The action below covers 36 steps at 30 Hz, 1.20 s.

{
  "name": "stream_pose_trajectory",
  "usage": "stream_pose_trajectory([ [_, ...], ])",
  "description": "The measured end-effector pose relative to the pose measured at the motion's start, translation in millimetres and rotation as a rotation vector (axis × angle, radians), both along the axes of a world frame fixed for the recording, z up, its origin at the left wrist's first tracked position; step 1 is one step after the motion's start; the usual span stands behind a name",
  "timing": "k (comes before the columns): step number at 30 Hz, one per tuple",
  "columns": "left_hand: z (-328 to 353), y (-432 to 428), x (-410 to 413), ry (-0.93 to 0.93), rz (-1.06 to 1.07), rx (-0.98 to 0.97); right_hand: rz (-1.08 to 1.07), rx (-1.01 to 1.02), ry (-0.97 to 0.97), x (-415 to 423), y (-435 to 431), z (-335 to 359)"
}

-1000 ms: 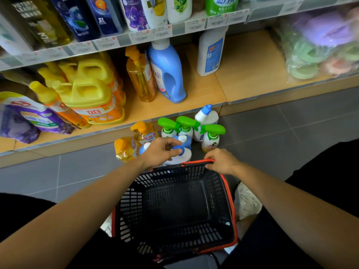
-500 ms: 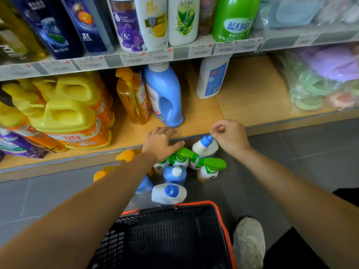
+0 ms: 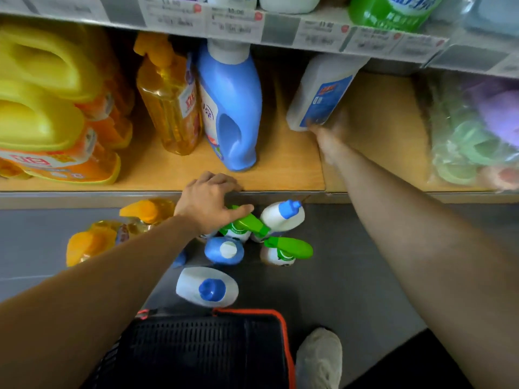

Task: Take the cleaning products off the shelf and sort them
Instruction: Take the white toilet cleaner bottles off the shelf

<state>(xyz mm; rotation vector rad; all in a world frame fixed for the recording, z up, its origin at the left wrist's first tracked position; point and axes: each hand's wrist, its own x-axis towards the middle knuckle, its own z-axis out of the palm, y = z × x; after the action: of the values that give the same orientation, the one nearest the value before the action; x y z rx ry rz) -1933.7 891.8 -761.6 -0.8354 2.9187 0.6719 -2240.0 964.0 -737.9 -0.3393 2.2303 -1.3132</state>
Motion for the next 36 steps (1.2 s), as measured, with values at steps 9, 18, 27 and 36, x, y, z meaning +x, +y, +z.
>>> stream_pose_trajectory([
  [9, -1, 0, -2, 0.027, 0.021, 0.013, -0.088, -0.134, 0.228, 12, 15, -22],
  [18, -2, 0, -3, 0.022, 0.028, 0.014, 0.008, -0.145, 0.263, 26, -20, -18],
  [27, -5, 2, -4, 0.020, 0.045, -0.004, -0.067, -0.193, 0.271, 59, 8, -13],
  [36, 12, -2, -6, -0.206, -0.098, -0.004, 0.206, 0.055, 0.389, 83, 92, 44],
])
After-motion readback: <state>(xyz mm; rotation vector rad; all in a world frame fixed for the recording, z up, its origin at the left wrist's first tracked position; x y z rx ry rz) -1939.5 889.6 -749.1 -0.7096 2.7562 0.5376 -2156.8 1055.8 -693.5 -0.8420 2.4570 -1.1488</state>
